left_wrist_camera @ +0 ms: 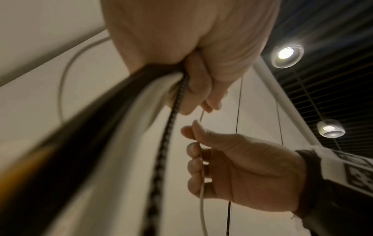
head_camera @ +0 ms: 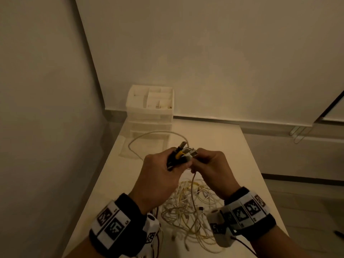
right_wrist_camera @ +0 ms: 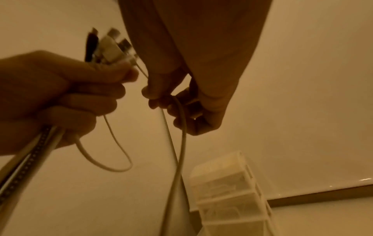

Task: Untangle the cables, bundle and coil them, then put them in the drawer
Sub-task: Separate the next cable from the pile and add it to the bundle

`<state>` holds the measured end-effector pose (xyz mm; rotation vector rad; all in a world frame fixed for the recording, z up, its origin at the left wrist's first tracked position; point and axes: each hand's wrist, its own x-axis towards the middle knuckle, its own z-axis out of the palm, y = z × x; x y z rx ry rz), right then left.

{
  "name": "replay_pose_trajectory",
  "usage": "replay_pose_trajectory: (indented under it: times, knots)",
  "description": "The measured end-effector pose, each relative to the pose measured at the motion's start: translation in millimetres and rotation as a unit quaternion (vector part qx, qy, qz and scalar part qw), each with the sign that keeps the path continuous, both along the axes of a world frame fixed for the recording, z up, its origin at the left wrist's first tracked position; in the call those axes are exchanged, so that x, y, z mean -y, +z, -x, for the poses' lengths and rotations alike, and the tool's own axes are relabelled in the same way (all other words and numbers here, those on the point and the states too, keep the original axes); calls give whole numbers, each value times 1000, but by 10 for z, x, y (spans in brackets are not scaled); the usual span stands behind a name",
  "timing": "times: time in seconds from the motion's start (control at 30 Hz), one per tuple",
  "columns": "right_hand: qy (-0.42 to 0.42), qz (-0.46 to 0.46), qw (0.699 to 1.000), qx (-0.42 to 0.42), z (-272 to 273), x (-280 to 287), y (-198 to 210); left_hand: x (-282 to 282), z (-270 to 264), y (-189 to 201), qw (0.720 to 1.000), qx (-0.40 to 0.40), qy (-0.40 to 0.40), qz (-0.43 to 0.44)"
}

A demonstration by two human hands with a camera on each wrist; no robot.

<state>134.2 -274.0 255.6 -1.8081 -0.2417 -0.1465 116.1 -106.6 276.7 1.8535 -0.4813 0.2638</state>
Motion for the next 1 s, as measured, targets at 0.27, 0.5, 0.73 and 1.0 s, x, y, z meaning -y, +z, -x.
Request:
replay_pose_trajectory:
  times: [0.27,0.5,0.73,1.0]
  knots:
    - [-107,-181,965,-155,-51,-30,62,10,-35,3,989,41,-115,-78]
    - [30,160,984,-79,169,-138,62,-112,-220,-99,991,-35,-49,-119]
    - [63,185,980,-49,263,25,-207,-312,-378,105,983,-3,183,-21]
    - [14,280,957,-79,254,143,-1020,-574,-468,331,937,56,324,120]
